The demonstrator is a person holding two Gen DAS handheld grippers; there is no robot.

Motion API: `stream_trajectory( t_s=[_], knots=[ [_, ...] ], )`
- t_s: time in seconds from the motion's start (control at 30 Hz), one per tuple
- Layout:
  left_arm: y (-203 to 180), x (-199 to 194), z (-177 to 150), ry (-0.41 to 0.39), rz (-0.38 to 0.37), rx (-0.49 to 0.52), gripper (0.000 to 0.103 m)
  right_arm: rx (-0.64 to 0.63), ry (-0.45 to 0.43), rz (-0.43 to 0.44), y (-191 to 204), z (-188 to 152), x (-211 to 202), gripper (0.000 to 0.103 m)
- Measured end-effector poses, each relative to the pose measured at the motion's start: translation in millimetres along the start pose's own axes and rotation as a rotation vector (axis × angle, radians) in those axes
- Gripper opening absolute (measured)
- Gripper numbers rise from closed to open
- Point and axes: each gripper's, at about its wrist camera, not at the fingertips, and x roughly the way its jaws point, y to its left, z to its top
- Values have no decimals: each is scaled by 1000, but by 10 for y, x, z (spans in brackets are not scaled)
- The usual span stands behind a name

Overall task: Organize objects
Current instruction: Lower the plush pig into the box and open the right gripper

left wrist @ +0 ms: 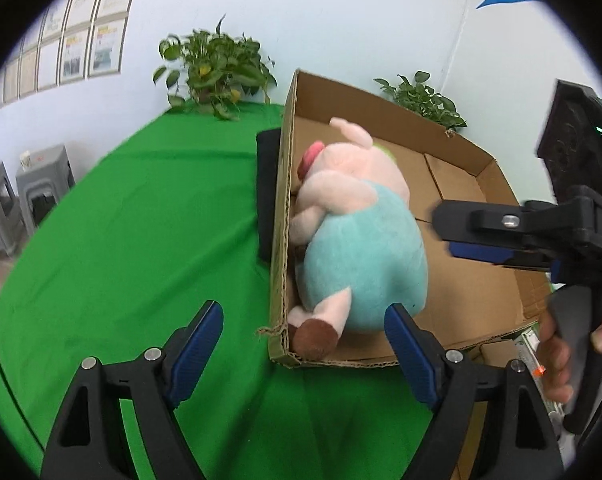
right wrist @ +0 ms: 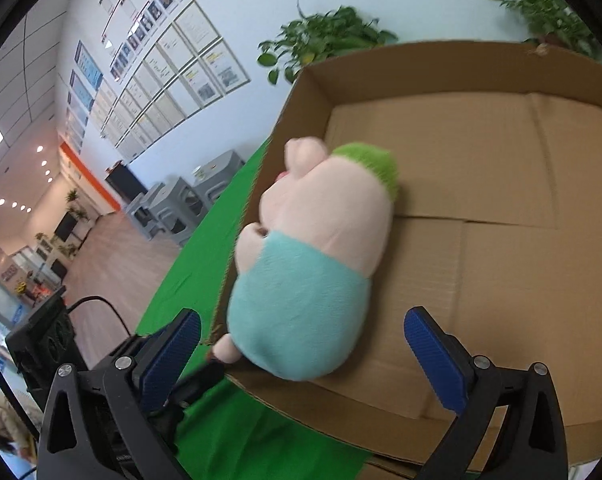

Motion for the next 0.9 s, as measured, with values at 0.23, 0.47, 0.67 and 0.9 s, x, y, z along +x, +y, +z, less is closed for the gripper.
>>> stream_trajectory(
  t_s=[0.23, 0.47, 0.67, 0.9],
  knots=[
    [-25, 114, -127, 21, -97, 26, 83, -52, 94, -78, 157, -51, 600, 88],
    [-147, 52, -207, 3, -136, 67, 82, -142, 182, -72, 252, -120, 490, 68],
    [-94, 78, -216, 21, -154, 39, 82, -102, 253, -43, 139, -156, 610, 77],
    [-116, 19, -246, 18, -151, 34, 82, -81, 203, -65, 131, -244, 551, 92]
  ],
)
